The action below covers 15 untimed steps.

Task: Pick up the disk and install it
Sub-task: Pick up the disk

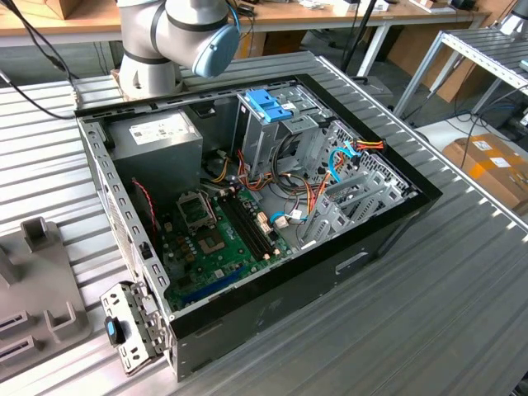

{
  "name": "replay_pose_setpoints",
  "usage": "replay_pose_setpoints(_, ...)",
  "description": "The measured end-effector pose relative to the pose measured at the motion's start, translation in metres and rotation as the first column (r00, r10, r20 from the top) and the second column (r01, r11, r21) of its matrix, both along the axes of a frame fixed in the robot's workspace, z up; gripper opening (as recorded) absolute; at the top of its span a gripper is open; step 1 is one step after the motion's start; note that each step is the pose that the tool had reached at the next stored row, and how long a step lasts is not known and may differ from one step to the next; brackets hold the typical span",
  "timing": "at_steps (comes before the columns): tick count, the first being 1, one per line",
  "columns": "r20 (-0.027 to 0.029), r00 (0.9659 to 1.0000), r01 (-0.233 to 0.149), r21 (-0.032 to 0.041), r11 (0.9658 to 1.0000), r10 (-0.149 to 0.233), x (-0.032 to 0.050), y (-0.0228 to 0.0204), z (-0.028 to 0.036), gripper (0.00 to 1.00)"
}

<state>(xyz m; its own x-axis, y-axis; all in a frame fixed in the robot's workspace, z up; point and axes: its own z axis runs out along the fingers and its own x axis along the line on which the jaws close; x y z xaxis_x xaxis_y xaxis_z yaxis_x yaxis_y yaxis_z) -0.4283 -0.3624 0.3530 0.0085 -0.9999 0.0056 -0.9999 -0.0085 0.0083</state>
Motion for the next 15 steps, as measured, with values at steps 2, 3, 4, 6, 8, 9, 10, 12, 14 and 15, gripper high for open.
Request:
replay_pose_setpoints(2, 0.0, 1.0, 0.0, -0.0001, 1.0, 0.0, 0.0, 0.0, 0.0034, 0.35)
replay_pose_setpoints(3, 0.0, 1.0, 0.0, -0.0001, 1.0, 0.0, 0.0, 0.0, 0.0047, 0.35)
replay_pose_setpoints(4, 0.0, 1.0, 0.0, -0.0001, 1.0, 0.0, 0.0, 0.0, 0.0055, 0.35)
replay_pose_setpoints(6, -0.0002, 1.0, 0.0, -0.0001, 1.0, 0.0, 0.0, 0.0, 0.0091, 0.35)
replay_pose_setpoints(8, 0.0, 1.0, 0.0, -0.0001, 1.0, 0.0, 0.0, 0.0, 0.011, 0.35)
replay_pose_setpoints(9, 0.0, 1.0, 0.0, 0.0, 1.0, 0.0, 0.0, 0.0, 0.012, 0.35)
replay_pose_setpoints(10, 0.0, 1.0, 0.0, -0.0001, 1.0, 0.0, 0.0, 0.0, 0.0129, 0.35)
replay_pose_setpoints(12, 0.0, 1.0, 0.0, -0.0001, 1.0, 0.0, 0.0, 0.0, 0.0169, 0.35)
replay_pose_setpoints(14, -0.0001, 1.0, 0.0, -0.0001, 1.0, 0.0, 0.0, 0.0, 0.0212, 0.35)
replay_pose_setpoints(15, 0.0, 1.0, 0.0, -0.0001, 1.0, 0.0, 0.0, 0.0, 0.0241, 0.35)
